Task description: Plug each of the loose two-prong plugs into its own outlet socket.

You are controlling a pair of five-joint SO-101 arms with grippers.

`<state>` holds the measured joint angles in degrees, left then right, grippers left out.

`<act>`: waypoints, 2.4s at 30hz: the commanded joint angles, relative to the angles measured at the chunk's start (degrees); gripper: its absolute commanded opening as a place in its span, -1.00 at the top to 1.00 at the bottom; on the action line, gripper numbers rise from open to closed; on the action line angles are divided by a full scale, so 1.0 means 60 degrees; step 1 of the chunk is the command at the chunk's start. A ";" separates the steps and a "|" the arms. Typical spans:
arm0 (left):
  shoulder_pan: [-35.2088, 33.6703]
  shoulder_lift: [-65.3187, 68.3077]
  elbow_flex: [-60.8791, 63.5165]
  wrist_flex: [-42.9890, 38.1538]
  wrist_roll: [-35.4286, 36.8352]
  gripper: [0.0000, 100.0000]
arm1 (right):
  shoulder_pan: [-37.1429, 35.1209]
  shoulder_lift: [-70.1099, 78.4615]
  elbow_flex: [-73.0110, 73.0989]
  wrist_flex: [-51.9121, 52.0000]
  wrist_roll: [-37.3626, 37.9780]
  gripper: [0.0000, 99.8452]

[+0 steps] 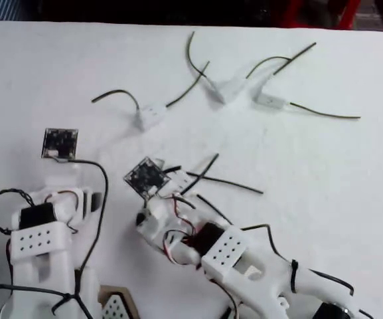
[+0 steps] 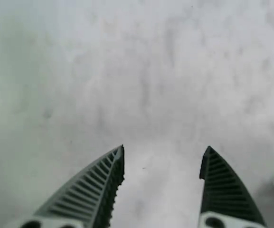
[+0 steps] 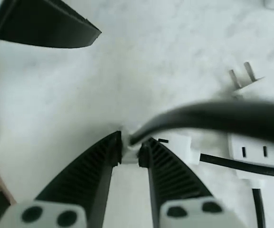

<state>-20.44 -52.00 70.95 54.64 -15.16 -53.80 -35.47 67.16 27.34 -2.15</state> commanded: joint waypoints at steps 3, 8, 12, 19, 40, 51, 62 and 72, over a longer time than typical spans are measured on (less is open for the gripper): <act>-0.0125 -0.0227 -0.0059 -0.0132 0.0029 0.48 | -0.0022 0.0066 -0.0322 -0.0022 0.0044 0.97; -0.0125 -0.0227 -0.0059 -0.0117 0.0029 0.48 | 0.0432 0.0081 -0.0322 0.0242 0.0073 0.97; -0.0125 -0.0227 -0.0059 -0.0117 0.0029 0.48 | 0.0593 0.0081 -0.0322 0.0623 0.0352 0.97; -0.0125 -0.0227 -0.0059 -0.0117 0.0029 0.48 | 0.0535 0.0081 -0.0440 0.1179 0.0879 0.97; -0.0125 -0.0227 -0.0059 -0.0117 0.0029 0.48 | 0.0520 0.2703 -0.3106 0.3128 0.0894 0.97; -0.0125 -0.0227 -0.0044 -0.0117 0.0015 0.48 | 0.0593 0.2161 -0.3179 0.4183 0.0894 0.97; -0.0125 -0.0227 -0.0044 -0.0132 0.0015 0.48 | 0.0608 0.2190 -0.4000 0.4930 0.0821 0.97; -0.0125 -0.0227 -0.0044 -0.0132 0.0015 0.48 | 0.0623 0.3875 -0.4308 0.4930 0.0806 0.97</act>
<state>-20.53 -52.00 70.95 54.64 -15.16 -50.90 -15.78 43.08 56.00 2.51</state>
